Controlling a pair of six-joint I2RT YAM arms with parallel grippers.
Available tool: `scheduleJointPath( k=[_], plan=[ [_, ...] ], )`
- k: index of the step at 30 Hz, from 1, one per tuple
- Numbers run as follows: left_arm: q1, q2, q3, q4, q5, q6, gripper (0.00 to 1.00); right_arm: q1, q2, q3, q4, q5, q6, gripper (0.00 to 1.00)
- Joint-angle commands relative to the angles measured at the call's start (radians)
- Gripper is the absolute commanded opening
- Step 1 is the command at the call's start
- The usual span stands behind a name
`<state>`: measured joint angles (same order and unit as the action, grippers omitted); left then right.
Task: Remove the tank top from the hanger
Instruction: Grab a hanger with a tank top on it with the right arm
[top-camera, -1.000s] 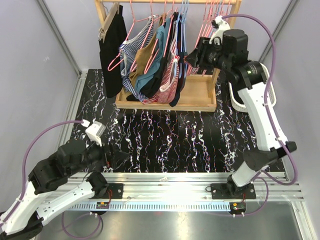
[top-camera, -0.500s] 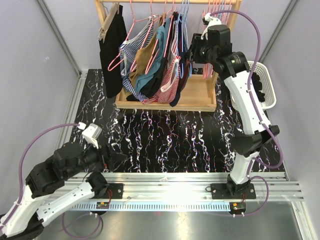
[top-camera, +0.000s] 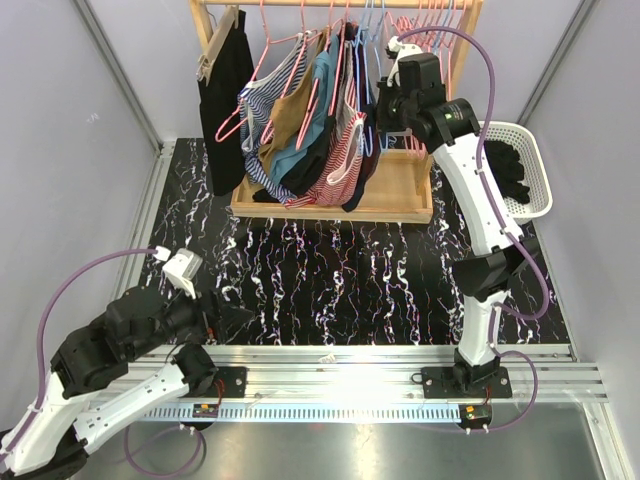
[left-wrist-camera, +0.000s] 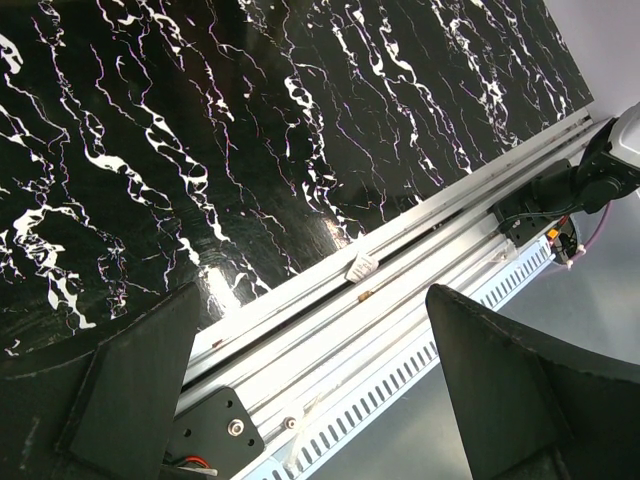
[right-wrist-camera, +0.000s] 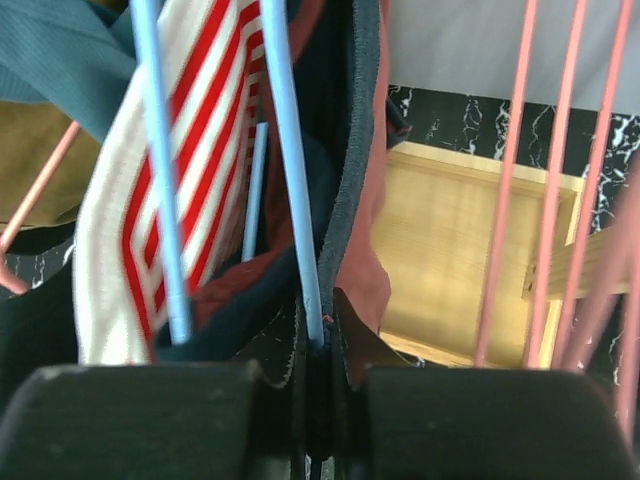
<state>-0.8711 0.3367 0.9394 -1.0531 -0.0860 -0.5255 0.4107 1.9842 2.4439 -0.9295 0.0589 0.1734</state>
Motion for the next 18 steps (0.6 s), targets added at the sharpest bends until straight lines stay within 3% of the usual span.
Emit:
scheduleJointPath(
  k=[1,8,14,18],
  plan=[
    [0.0,-0.018,-0.007,0.028,0.002,-0.01,0.99,0.01,0.001,0.023,-0.014,0.019,-0.023,0.0],
    [0.0,-0.027,0.001,0.019,-0.004,-0.016,0.99,0.007,-0.14,-0.08,0.132,0.16,-0.002,0.0],
    [-0.002,-0.028,0.001,0.021,-0.003,-0.018,0.99,-0.003,-0.166,-0.028,0.141,0.197,-0.034,0.0],
    [0.0,-0.039,-0.002,0.021,-0.006,-0.022,0.99,-0.003,-0.298,-0.24,0.324,0.129,-0.058,0.0]
  ],
)
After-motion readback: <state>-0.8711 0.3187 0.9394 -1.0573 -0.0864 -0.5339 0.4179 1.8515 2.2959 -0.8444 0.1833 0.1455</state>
